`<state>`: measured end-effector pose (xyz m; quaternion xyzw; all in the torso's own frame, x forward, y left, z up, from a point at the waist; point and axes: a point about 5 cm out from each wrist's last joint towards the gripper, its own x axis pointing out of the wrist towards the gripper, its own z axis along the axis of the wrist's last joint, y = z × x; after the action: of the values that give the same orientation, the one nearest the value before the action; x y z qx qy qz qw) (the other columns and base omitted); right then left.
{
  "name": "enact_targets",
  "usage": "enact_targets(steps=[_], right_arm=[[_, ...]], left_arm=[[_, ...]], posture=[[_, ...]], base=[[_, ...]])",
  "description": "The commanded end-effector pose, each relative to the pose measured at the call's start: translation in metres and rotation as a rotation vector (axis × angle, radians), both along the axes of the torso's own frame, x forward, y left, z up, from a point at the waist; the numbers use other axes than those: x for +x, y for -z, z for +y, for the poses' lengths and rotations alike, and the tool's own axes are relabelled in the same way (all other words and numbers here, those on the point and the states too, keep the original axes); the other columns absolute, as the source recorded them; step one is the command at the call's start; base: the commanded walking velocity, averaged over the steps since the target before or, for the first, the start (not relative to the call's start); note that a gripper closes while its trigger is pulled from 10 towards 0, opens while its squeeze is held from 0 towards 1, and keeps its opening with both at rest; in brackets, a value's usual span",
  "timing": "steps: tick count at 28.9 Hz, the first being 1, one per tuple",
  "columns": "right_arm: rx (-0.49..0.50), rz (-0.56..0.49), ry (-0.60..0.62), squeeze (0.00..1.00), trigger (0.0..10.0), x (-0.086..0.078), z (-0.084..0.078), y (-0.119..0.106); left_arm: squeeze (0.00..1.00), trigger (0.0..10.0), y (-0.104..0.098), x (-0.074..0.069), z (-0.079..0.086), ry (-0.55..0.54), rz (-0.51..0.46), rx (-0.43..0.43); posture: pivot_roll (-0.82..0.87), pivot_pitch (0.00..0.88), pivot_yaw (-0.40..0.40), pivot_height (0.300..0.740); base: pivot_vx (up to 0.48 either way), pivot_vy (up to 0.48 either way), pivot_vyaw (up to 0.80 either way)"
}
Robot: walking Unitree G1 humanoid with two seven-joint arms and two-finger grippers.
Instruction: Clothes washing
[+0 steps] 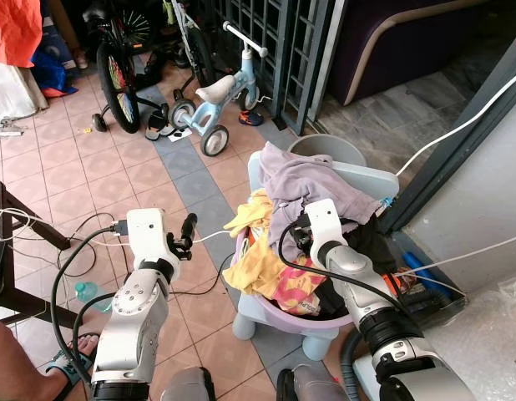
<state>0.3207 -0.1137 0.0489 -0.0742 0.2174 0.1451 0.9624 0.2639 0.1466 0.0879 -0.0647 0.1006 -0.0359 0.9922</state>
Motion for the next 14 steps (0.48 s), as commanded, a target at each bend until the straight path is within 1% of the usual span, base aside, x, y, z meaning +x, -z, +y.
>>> enact_targets(steps=[1, 4, 8, 11, 14], right_arm=[[0.026, 0.036, -0.009, 0.00, 0.0, -0.004, 0.002, 0.007], [0.040, 0.020, 0.002, 0.00, 0.0, 0.000, 0.001, 0.003], [0.039, 0.035, -0.028, 0.00, 0.0, -0.004, 0.002, 0.007], [0.037, 0.037, -0.033, 0.00, 0.0, -0.005, 0.002, 0.008], [0.052, 0.028, -0.019, 0.00, 0.0, -0.003, 0.002, 0.007]], left_arm=[[0.00, 10.0, 0.000, -0.003, 0.001, -0.013, -0.005, 0.008], [0.00, 10.0, 0.001, -0.001, 0.000, -0.019, 0.002, -0.007], [0.00, 10.0, 0.003, 0.001, -0.007, 0.012, 0.004, -0.015], [0.00, 10.0, 0.005, 0.002, -0.009, 0.023, 0.003, -0.006], [0.00, 10.0, 0.003, 0.010, -0.008, 0.028, -0.012, 0.000]], posture=[[0.01, 0.120, -0.015, 0.740], [0.01, 0.117, -0.022, 0.740], [-0.01, 0.103, -0.036, 0.740], [-0.02, 0.099, -0.035, 0.740], [-0.02, 0.077, -0.027, 0.740]], base=[[0.000, 0.000, 0.00], [0.000, 0.000, 0.00], [0.000, 0.000, 0.00], [0.000, 0.000, 0.00], [0.000, 0.000, 0.00]])
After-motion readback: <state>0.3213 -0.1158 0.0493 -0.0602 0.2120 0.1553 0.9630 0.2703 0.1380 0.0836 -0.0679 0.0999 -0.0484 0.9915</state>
